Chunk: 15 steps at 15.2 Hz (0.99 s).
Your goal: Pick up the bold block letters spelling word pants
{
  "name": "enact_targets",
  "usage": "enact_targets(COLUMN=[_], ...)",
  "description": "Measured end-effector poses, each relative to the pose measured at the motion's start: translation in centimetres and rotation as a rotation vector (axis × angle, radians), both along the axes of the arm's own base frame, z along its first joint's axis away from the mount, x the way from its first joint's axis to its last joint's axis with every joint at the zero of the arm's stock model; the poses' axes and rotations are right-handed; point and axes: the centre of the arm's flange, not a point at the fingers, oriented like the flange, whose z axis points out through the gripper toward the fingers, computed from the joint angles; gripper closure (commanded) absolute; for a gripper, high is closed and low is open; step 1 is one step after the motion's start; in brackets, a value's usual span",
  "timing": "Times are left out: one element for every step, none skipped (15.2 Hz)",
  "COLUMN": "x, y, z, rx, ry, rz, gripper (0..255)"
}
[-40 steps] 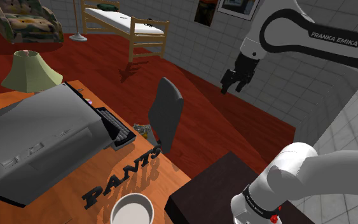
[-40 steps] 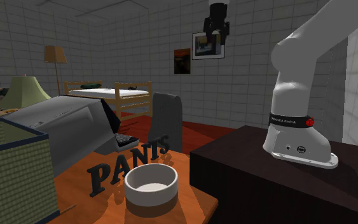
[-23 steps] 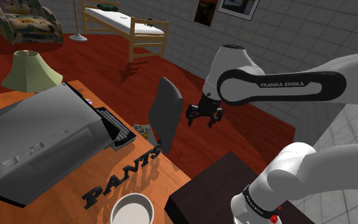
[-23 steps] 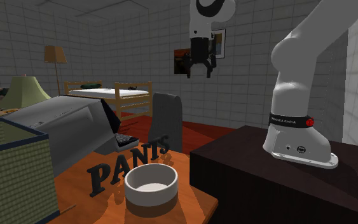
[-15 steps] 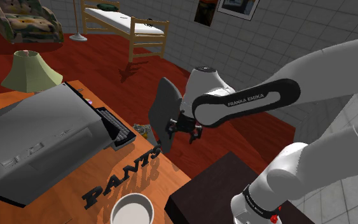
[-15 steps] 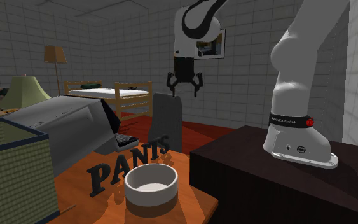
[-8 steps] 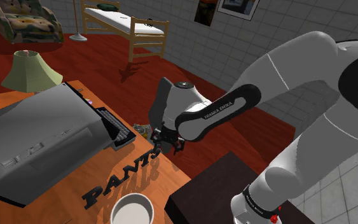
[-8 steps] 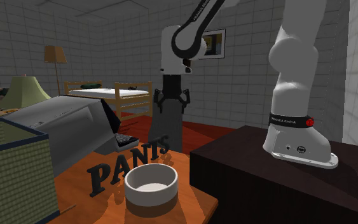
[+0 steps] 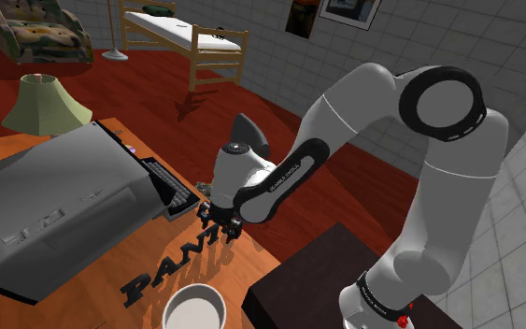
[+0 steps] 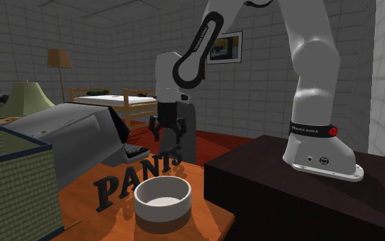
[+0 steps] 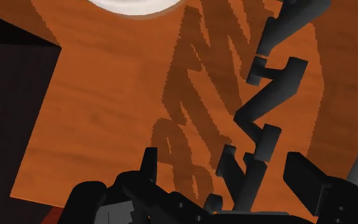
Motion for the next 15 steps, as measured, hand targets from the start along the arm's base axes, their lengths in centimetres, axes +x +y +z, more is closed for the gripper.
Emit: enact_targets(x=[0.8,1.4,2.1,2.9,3.6,4.3,5.0,5.3,5.3,5.4,5.5,5.6,5.6,5.5,5.5], y=[0.4,0.7,1.4,1.7,2.1,2.9,3.3,3.6,3.8,3.8,3.9,3.9,3.9,3.8,3.8], z=[-1.0,-1.9,-2.6,-3.8,-4.9,-5.7,-6.7,-7.4,-8.3,-9.0,-9.5,-10.1,-10.5,-11.1,-11.5], rx=[0.002,0.005,0.008,0.010,0.012,0.014,0.017,0.017,0.017,0.017,0.018,0.018,0.018,0.018,0.018], ry=[0.001,0.003,0.005,0.006,0.007,0.009,0.010,0.012,0.012,0.012,0.012,0.012,0.012,0.012,0.012], rz=[-0.028,-0.055,-0.081,-0.108,-0.135,-0.161,-0.187,-0.200,-0.207,-0.211,-0.213,-0.214,-0.215,-0.215,-0.215], gripper=[0,0,0,0,0,0,0,0,0,0,0,0,0,0,0])
